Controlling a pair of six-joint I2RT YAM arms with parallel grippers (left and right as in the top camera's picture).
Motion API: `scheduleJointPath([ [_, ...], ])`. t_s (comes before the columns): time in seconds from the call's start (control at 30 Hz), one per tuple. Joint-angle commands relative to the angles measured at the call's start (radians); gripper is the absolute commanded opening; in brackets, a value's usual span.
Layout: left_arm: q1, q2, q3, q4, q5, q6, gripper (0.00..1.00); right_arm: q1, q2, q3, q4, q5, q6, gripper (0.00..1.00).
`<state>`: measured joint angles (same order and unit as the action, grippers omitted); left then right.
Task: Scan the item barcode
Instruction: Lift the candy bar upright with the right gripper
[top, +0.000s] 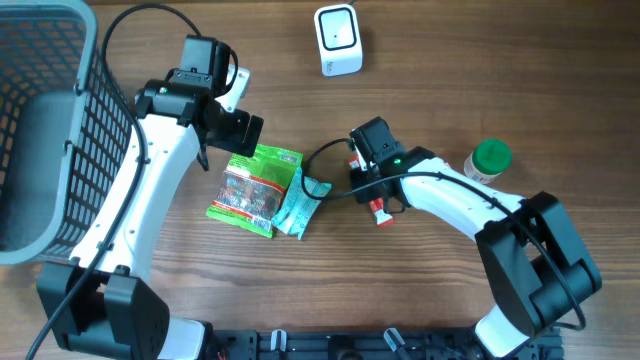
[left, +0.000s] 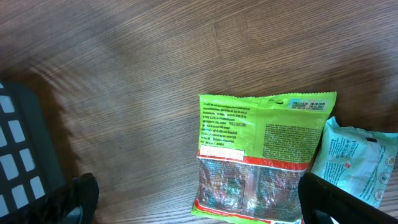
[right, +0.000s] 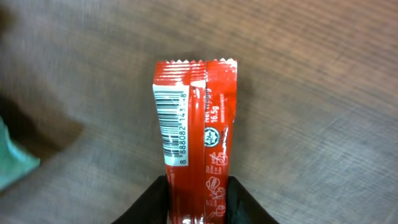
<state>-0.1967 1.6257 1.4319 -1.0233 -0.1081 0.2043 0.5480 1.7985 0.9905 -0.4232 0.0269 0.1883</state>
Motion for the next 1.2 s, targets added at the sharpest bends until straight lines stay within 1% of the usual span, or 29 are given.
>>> scheduleJointPath([
  [0.0, -0.002, -0.004, 0.010, 0.003, -0.009, 0.008, 1.00, -0.002, 0.010, -0.004, 0.053, 0.098, 0.075, 0.44],
  [0.03, -0.002, -0.004, 0.010, 0.003, -0.009, 0.008, 1.00, -0.002, 0.010, -0.003, 0.068, 0.093, 0.076, 0.45],
  [0.07, -0.002, -0.004, 0.010, 0.003, -0.009, 0.008, 1.00, -0.002, 0.005, 0.005, 0.076, 0.073, 0.075, 0.49],
  [0.1, -0.002, -0.004, 0.010, 0.003, -0.009, 0.008, 1.00, -0.005, -0.007, 0.030, 0.058, 0.057, 0.074, 0.54],
  [0.23, -0.002, -0.004, 0.010, 0.003, -0.009, 0.008, 1.00, -0.032, -0.087, 0.090, -0.006, 0.019, 0.074, 0.64],
  [0.3, -0.002, -0.004, 0.010, 0.003, -0.009, 0.008, 1.00, -0.062, -0.154, 0.094, -0.060, -0.008, 0.077, 0.73],
  [0.37, -0.002, -0.004, 0.010, 0.003, -0.009, 0.008, 1.00, -0.109, -0.206, 0.094, -0.148, -0.090, 0.077, 0.99],
  [0.43, -0.002, -0.004, 0.010, 0.003, -0.009, 0.008, 1.00, -0.163, -0.222, 0.094, -0.241, -0.200, 0.071, 1.00],
  [0.47, -0.002, -0.004, 0.010, 0.003, -0.009, 0.008, 1.00, -0.189, -0.219, 0.093, -0.294, -0.251, 0.043, 1.00],
  [0.5, -0.002, -0.004, 0.010, 0.003, -0.009, 0.008, 1.00, -0.207, -0.215, 0.085, -0.330, -0.290, 0.014, 0.99],
  [0.53, -0.002, -0.004, 0.010, 0.003, -0.009, 0.008, 1.00, -0.224, -0.210, 0.050, -0.350, -0.336, -0.008, 0.82],
  [0.6, -0.002, -0.004, 0.010, 0.003, -0.009, 0.008, 1.00, -0.221, -0.209, 0.004, -0.339, -0.338, -0.004, 0.51],
  [0.63, -0.002, -0.004, 0.010, 0.003, -0.009, 0.008, 1.00, -0.218, -0.209, -0.016, -0.331, -0.338, -0.005, 0.46],
  [0.67, -0.002, -0.004, 0.010, 0.003, -0.009, 0.008, 1.00, -0.213, -0.209, -0.044, -0.312, -0.338, -0.005, 0.44],
  [0.73, -0.002, -0.004, 0.010, 0.003, -0.009, 0.008, 1.00, -0.207, -0.209, -0.099, -0.249, -0.338, -0.004, 0.38],
  [0.8, -0.002, -0.004, 0.010, 0.003, -0.009, 0.008, 1.00, -0.207, -0.209, -0.132, -0.205, -0.338, -0.003, 0.36],
  [0.97, -0.002, -0.004, 0.010, 0.003, -0.009, 0.008, 1.00, -0.207, -0.208, -0.195, -0.105, -0.339, -0.002, 0.35],
  [1.17, -0.002, -0.004, 0.010, 0.003, -0.009, 0.008, 1.00, -0.187, -0.201, -0.212, -0.085, -0.338, -0.002, 0.36],
])
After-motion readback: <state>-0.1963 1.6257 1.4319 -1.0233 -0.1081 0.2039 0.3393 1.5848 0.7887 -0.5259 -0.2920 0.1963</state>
